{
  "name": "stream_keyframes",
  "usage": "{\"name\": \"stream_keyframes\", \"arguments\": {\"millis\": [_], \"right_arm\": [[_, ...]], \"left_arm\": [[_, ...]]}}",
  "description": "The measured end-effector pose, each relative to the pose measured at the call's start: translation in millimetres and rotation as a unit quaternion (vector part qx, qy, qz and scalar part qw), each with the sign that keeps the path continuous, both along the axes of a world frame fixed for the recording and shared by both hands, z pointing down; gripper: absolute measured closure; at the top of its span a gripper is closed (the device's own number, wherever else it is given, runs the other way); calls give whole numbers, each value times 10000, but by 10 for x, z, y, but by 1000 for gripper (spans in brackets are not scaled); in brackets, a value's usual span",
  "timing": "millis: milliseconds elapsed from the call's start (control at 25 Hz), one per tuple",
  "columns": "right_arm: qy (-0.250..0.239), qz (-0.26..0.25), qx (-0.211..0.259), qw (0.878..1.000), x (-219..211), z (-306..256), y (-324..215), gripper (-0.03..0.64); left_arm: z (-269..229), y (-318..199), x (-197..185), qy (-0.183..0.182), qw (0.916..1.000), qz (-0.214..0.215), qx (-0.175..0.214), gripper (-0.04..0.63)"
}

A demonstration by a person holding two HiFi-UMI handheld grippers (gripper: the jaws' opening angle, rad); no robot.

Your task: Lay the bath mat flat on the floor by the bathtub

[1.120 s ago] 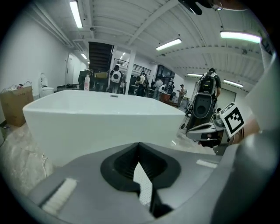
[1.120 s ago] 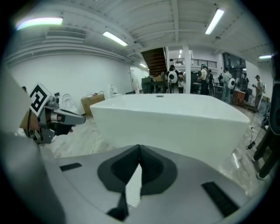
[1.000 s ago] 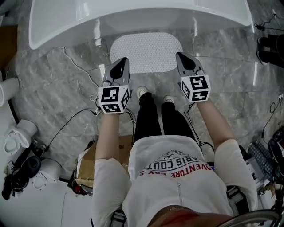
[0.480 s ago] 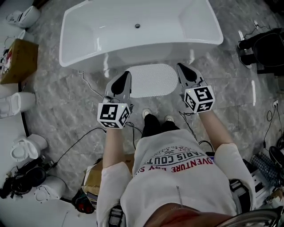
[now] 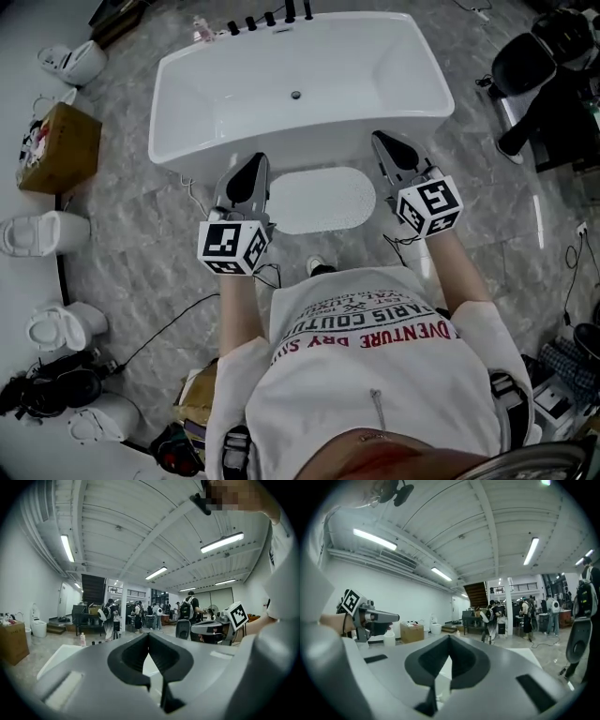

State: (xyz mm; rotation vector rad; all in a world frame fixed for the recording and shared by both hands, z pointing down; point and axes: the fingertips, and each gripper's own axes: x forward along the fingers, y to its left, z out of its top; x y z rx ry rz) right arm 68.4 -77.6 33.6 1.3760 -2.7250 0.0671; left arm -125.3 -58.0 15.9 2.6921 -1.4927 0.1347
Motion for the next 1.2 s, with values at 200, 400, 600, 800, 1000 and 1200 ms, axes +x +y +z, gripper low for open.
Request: {"name": "stream_keyframes", "arguments": {"millis": [200,400,600,800,1000,1200], "right_arm": [[58,-217,153,9996,-34,-41,138,607],[94,-130,153,9998,-13,-45,149,607],[143,-106,114,9998,2,-16,119,608],[213,-137,62,9997,-7,41,62,608],[271,-168,29,9995,-62,82,39,608],[285,-189,57,9994,-124,40,49,609]], "left_arm": [[-120,62,46,-53,9999,107,109,583],[-137,70,85,-42,9999,68,132,583],[-93,26,94,-68,9999,49,65,583],[-80,-25,80,-59,10000,-52,37,583],[-35,-54,60,-75,9999,-70,-31,583],[-24,-25,33,-135,9999,-8,-43,583]]}}
